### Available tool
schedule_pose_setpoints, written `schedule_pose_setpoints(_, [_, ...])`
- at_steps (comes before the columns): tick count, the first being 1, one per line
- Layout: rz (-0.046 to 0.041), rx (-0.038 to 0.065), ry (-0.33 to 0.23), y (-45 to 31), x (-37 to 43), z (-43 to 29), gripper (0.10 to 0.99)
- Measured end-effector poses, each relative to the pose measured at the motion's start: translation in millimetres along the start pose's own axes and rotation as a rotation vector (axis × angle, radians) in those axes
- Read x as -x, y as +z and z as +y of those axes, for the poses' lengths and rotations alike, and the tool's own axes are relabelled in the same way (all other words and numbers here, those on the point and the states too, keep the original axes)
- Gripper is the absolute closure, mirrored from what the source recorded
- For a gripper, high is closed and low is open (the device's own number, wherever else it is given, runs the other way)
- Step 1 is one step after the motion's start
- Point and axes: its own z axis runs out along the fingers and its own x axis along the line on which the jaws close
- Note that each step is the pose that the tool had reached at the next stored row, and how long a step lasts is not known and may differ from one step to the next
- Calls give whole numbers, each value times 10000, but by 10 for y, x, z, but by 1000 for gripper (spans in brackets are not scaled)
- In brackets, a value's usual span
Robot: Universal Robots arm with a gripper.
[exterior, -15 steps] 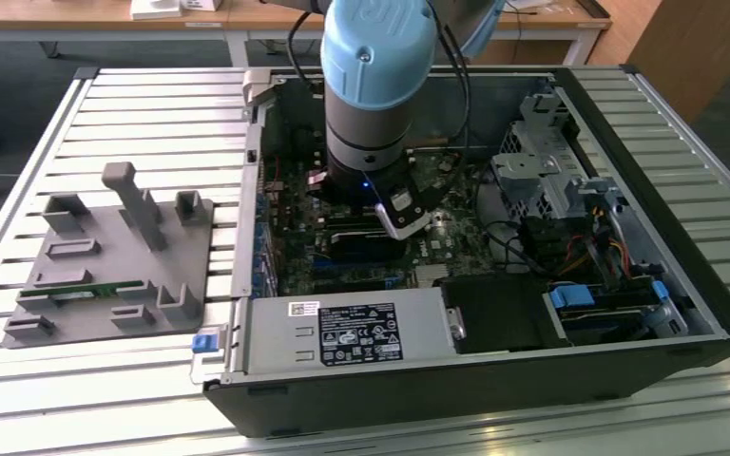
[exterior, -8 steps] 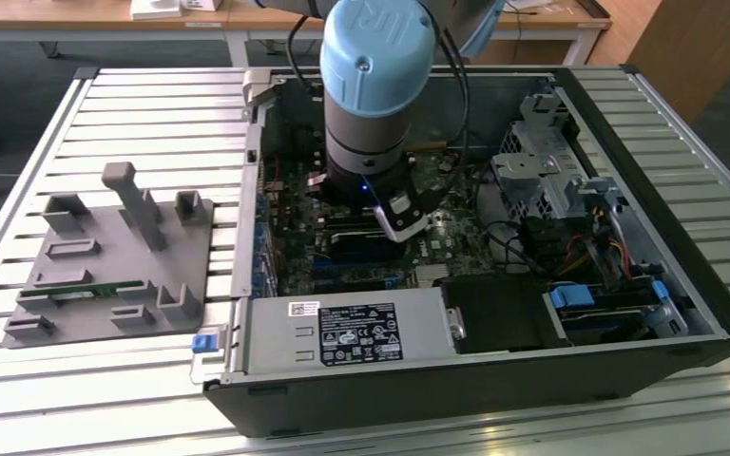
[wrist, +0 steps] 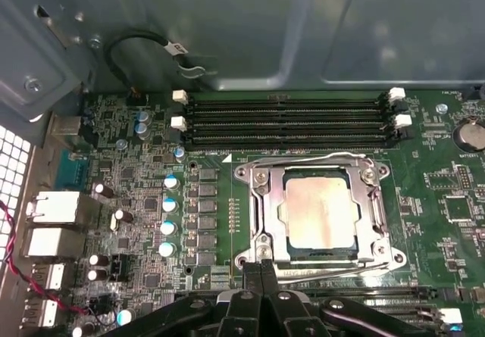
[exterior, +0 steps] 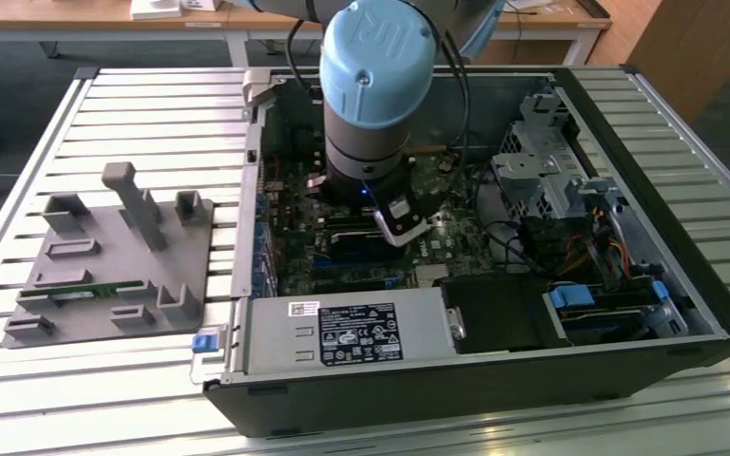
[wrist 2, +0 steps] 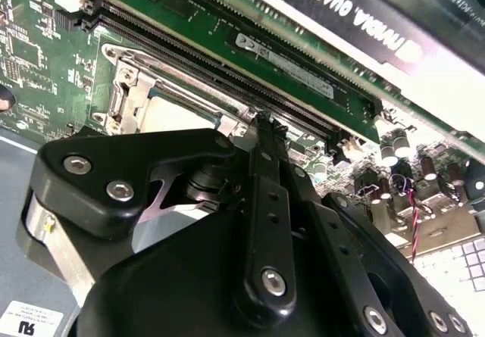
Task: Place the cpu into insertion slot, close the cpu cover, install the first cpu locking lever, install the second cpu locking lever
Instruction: 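Install the second cpu locking lever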
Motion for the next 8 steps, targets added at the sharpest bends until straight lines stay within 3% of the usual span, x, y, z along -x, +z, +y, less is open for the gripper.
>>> schedule_pose_setpoints(8, [-7,49,24,9,-2,-28,980])
